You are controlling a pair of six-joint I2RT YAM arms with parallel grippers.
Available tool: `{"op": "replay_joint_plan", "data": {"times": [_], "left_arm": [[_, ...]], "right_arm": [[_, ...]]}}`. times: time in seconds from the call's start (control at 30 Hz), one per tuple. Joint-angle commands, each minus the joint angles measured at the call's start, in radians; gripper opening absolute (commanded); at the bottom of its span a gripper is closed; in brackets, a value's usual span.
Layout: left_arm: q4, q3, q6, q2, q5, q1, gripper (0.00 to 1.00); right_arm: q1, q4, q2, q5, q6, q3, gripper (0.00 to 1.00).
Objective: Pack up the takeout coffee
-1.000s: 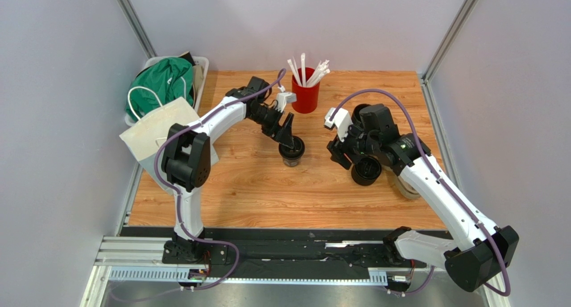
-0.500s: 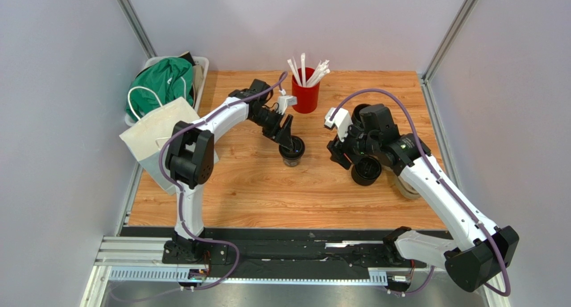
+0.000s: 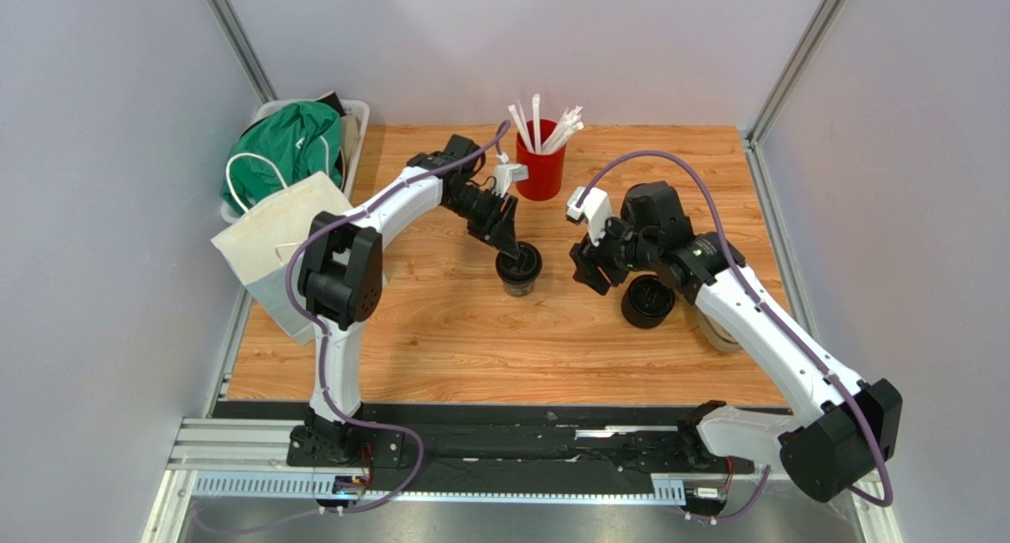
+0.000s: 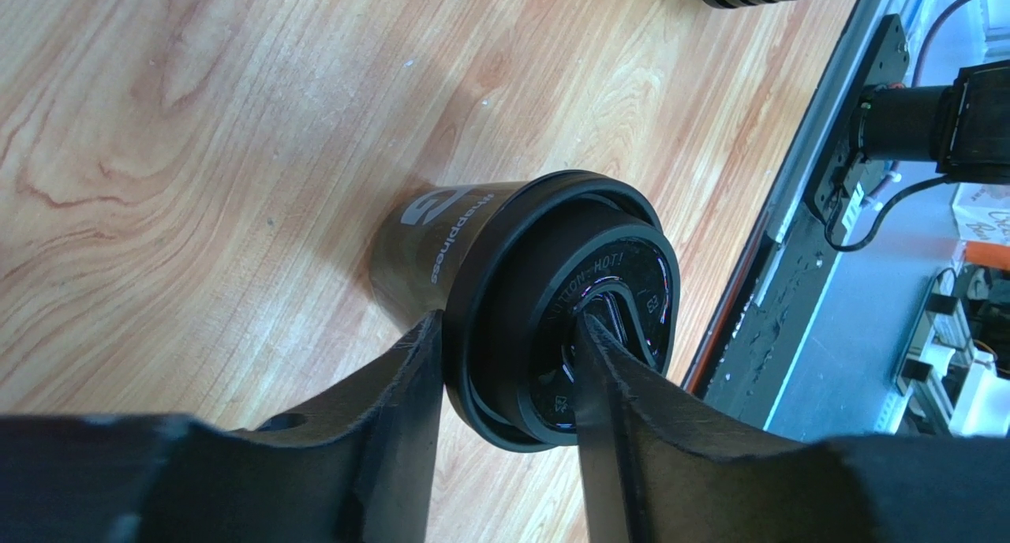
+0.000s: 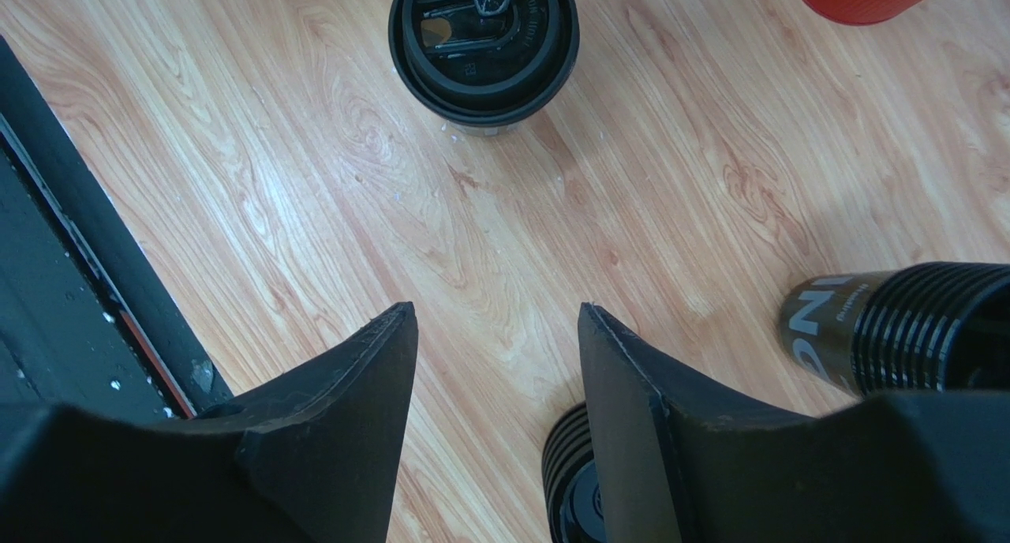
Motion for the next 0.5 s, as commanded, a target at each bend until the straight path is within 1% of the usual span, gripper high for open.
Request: {"op": "replay_joint_plan", "data": {"times": [0.0,0.03,0.1,0.13,0.2,0.23,0.37,0.47], "left_arm": [[-0.031,0.009,0.053,0.047,-0.071,-0.003,0.55],[-0.031,0.009,0.054,0.048,-0.075,-0.003,0.57],[-0.034,0.004,0.06,0.042,-0.089,-0.003,0.58],[-0.036,0.004,0.062,0.042,-0.095,-0.003,0.59],[-0.036,-0.002,0.063,0.037,-0.107,-0.003,0.63],[-0.036,-0.004,0.066,0.036,-0.111,-0.003,0.64],[-0.033,-0.014,0.074,0.034,-0.124,-0.003,0.65],[-0.033,-0.018,0.076,0.039,-0.14,-0.004,0.65]], "right_arm": [[-0.013,0.104,0.047,-0.035,0.074,0.016,0.56],[-0.013,0.114,0.054,-0.036,0.083,0.014,0.56],[-0.027,0.167,0.072,-0.044,0.121,0.007,0.56],[-0.033,0.18,0.081,-0.067,0.135,0.005,0.56],[-0.06,0.211,0.109,-0.097,0.185,0.009,0.56],[-0.071,0.22,0.142,-0.14,0.201,0.013,0.56],[-0.134,0.246,0.233,-0.251,0.27,0.046,0.55],[-0.148,0.245,0.313,-0.303,0.296,0.083,0.53]]}}
